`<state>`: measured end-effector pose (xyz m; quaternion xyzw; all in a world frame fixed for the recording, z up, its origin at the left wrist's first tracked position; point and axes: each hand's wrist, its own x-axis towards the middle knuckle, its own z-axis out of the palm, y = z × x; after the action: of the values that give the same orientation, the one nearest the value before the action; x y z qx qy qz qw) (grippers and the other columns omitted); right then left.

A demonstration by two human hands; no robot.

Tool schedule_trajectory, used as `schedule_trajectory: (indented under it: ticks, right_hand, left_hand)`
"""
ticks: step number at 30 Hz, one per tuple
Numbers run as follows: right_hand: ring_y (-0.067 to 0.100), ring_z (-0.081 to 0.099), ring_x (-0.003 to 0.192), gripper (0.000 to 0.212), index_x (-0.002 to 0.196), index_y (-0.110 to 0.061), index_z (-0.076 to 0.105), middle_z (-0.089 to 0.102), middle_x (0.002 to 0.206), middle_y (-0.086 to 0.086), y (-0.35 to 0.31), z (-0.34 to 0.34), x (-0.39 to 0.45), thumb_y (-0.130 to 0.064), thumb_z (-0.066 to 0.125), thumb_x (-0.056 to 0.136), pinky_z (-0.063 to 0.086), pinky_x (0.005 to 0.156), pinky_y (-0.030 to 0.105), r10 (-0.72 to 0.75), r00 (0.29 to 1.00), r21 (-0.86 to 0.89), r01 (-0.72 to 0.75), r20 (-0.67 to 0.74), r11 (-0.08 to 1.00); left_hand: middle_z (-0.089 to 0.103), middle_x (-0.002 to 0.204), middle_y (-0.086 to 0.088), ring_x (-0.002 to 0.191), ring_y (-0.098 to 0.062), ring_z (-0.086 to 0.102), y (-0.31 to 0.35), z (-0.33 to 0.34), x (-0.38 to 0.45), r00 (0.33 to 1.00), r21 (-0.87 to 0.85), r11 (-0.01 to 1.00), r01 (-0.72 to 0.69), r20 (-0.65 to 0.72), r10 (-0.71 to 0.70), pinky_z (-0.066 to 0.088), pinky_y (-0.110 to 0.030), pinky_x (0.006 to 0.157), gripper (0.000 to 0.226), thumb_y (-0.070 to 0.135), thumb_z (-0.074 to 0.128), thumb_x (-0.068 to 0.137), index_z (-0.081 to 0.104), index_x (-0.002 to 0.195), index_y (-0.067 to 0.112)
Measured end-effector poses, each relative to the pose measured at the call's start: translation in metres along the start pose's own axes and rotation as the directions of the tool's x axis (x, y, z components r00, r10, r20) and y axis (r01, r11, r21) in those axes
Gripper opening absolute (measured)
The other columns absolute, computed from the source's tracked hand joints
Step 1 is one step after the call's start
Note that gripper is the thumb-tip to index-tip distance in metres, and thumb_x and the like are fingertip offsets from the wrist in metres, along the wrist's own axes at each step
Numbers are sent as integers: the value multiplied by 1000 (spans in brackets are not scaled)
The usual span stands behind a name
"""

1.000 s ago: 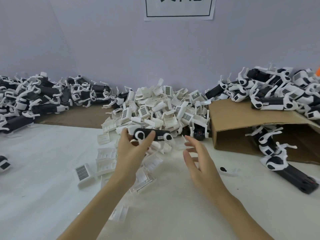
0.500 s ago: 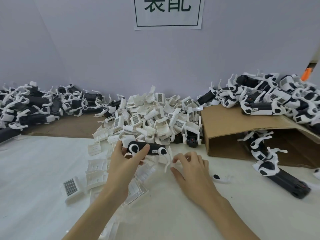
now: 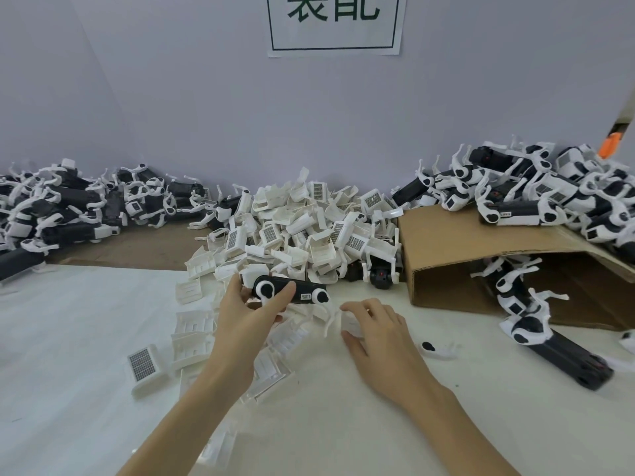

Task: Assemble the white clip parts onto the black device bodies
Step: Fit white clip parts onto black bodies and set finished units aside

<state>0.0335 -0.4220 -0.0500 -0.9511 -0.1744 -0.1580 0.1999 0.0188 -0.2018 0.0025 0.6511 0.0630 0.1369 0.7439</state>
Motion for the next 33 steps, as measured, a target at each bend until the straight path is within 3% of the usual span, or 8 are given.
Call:
schedule_trajectory:
  ticks: [5,8,13,15,19,22,27,33]
  right_hand:
    - [16,43,111,49,144,-42,43,44,117,-8,0,-5,-3,-53,59,99,37,99,30,46,998,-24,-44,47,999]
    - [15,44,109,45,144,-49,44,43,111,-8,-2,-14,-7,-51,58,101,42,98,30,37,996,25,-40,79,999]
    - [2,61,93,20,125,-38,62,54,108,-8,-3,-28,-8,-31,55,107,48,81,19,144,987,385,-106,-70,917]
    - [4,69,93,26,123,-37,63,61,113,-8,-4,-35,-5,-26,69,100,53,80,17,269,960,610,-171,-71,774]
    - [23,79,87,37,124,-21,65,75,112,4,-5,-46,-3,-8,78,91,61,82,27,412,911,941,-166,33,293]
    - [24,74,88,41,125,-8,70,77,111,14,-6,-51,-1,-26,76,89,60,88,33,420,903,991,-126,92,54]
    - [24,72,113,40,117,-23,78,77,119,7,-19,-47,-5,-44,81,83,57,95,33,254,957,971,-186,143,152]
    - [26,74,108,31,114,-29,76,78,114,5,-28,-42,-8,-38,84,85,55,100,44,216,949,933,-280,232,226]
  left_hand:
    - [76,100,-3,80,-13,74,0,0,0,1000,12,1000,2,-1,-2,55,-28,71,35,27,90,83,68,110,22]
    - [76,103,-4,80,-14,74,1,1,-1,1000,18,1000,4,8,-4,56,-28,72,35,27,90,85,67,111,20]
    - [76,101,-3,85,-18,74,3,2,-2,999,4,1000,5,41,-5,58,-30,76,34,24,89,85,68,111,20]
    - [77,99,-1,85,-18,73,4,2,-3,997,19,1000,-18,73,16,59,-28,76,34,24,90,84,68,110,22]
    - [78,102,0,93,-25,75,4,4,-5,980,69,996,-52,193,37,62,-34,82,35,32,89,86,68,114,25]
    - [79,99,-2,89,-27,76,4,9,-11,966,108,993,-52,256,22,61,-47,92,57,64,79,78,67,118,24]
    - [77,87,-4,78,-25,74,3,14,-17,941,132,986,-101,334,52,61,-31,74,71,75,63,78,64,115,15]
    - [77,93,-7,80,-31,73,-2,14,-17,924,172,971,-167,372,93,63,-37,71,60,71,64,82,63,110,18]
